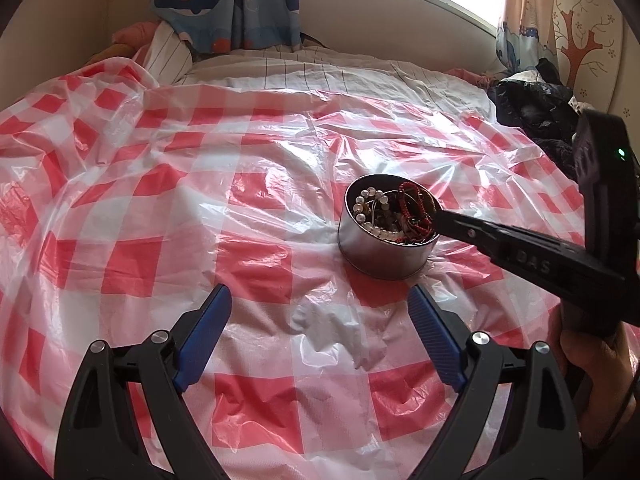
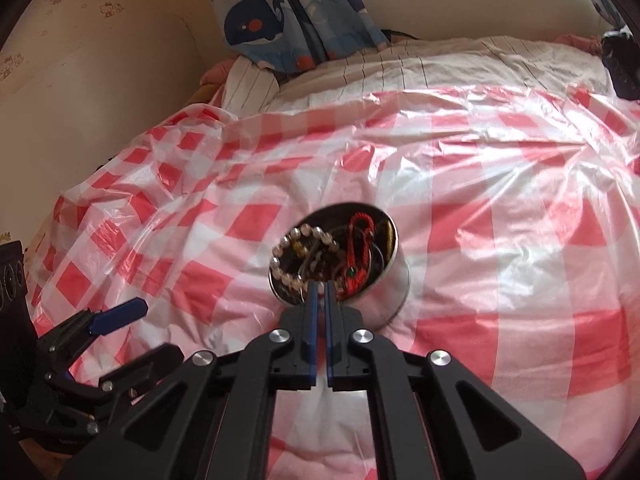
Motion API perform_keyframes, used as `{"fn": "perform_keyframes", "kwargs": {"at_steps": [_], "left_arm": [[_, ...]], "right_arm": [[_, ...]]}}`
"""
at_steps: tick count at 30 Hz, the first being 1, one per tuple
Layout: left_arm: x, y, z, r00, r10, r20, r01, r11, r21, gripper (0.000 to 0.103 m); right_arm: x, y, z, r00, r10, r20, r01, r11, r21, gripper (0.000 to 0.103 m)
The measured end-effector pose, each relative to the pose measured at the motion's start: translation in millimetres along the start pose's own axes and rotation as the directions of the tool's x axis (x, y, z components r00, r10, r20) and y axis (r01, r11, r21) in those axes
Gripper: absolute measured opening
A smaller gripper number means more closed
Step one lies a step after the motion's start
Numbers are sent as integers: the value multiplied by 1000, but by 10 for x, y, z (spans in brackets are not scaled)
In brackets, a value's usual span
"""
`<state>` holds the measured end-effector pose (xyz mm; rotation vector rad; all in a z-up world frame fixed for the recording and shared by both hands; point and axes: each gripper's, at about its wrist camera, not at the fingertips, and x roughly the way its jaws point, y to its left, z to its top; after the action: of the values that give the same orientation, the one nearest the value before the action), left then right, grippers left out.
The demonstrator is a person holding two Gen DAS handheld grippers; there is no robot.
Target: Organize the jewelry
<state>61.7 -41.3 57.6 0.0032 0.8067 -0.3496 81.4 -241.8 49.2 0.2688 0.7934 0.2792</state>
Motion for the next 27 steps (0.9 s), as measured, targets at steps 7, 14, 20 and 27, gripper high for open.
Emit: {"fn": "perform_keyframes", "kwargs": {"at_steps": [7, 14, 20, 27], "left_arm": [[33, -13, -14, 1000, 1, -13, -1, 1000, 2, 87], [-14, -94, -50, 999, 46, 6, -47, 999, 26, 91], [-34, -160, -139, 995, 97, 7, -97, 994, 51, 95], [-59, -217, -203, 992, 128, 9, -128, 987, 93, 95]], "right_arm": [[-1, -56, 28, 999, -43, 7, 43, 999, 4, 4], [-424, 100, -356, 986, -164, 10, 164, 986, -40, 4], [-495, 145, -827, 960, -277, -35, 275, 960, -56, 44], [-425, 69, -919, 945, -325, -45, 324, 946, -20, 48]]}}
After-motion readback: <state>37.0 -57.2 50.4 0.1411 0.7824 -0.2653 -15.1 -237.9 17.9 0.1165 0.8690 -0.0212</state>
